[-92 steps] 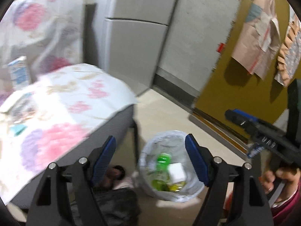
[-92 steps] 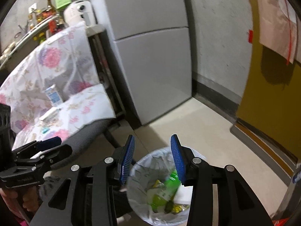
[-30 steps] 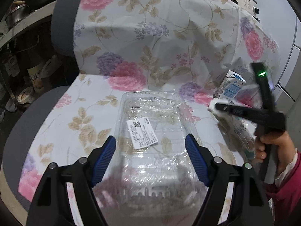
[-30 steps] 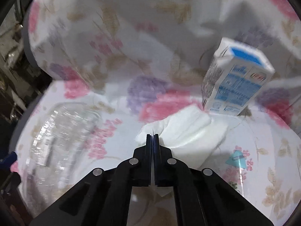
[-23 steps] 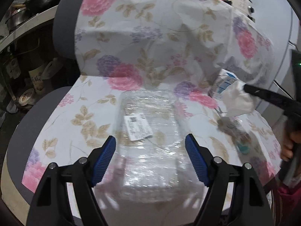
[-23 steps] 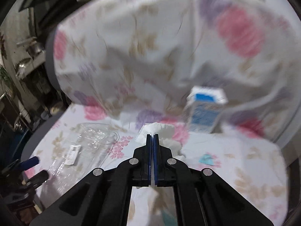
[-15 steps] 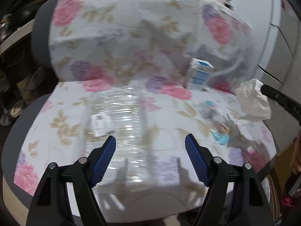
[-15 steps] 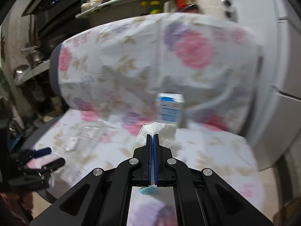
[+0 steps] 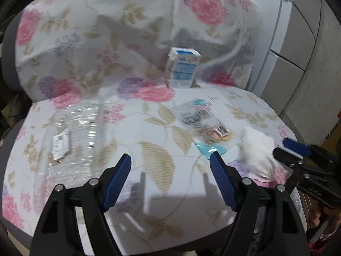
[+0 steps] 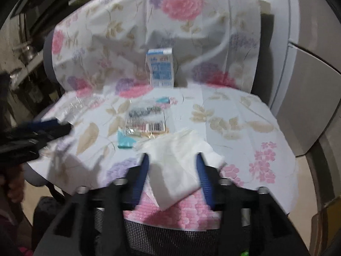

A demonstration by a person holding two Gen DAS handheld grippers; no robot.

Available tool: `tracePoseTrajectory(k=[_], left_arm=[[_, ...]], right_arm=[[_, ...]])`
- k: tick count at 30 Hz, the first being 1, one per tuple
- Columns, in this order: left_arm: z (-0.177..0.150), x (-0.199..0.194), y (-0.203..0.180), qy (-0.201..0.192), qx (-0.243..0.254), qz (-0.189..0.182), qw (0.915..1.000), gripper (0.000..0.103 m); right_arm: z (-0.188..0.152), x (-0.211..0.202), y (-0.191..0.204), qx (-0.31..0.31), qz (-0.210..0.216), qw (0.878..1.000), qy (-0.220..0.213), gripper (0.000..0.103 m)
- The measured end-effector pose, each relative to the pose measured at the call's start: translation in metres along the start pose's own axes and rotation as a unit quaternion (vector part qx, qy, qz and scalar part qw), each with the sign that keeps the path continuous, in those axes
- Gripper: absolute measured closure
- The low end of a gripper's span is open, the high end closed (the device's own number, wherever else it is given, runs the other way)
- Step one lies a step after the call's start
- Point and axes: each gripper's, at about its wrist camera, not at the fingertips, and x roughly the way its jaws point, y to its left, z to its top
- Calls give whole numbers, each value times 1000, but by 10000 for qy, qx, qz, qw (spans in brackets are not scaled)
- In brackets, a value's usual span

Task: Collect trash

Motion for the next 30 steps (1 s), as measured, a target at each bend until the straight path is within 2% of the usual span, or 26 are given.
tracePoseTrajectory(k=[5,9,10,11,13,18,21,23,24,25,26,27,28,30], left_arm=[[9,30,-30,232,282,-108,9993,25],[14,58,-45,523,279,-172,9981,25],[16,64,-50,561,297,-183,9978,22],[19,68,-54,577,338,-162,9976,14],[24,77,-64,587,482,-71,9971,9],[29,100,-66,910,570,347,9936,10],[28,95,-54,804,450,377,9950,32],[25,90,-46,762,495,459,9948,56],[23,89,-40,749,529,457,9947,62],[23,87,-36,735,544,420,9949,73],[21,86,-30,738,541,383,9951,92],[19,83,-23,745,497,258,9957,94],[18,80,-19,740,441,163,9962,103],[13,72,-12,703,399,226,9965,103]], right_arm=[[6,-20,-14,327,-79,9987,-373,47],[7,-29,-29,621,22,9967,-527,46],[6,-30,-30,634,10,9965,-541,46],[6,-30,-32,642,-13,9964,-546,46],[3,-30,-37,696,-19,9961,-533,46],[-1,-29,-49,873,-13,9949,-509,46],[-2,-28,-51,923,-1,9945,-503,46],[-3,-27,-51,918,8,9945,-499,46],[-3,-26,-51,924,25,9946,-482,46],[-3,-26,-50,934,39,9945,-474,46],[-3,-25,-49,945,68,9944,-470,46],[-3,-25,-47,937,96,9945,-464,46],[-3,-24,-45,919,100,9947,-457,46],[-3,-25,-40,874,96,9951,-447,46]])
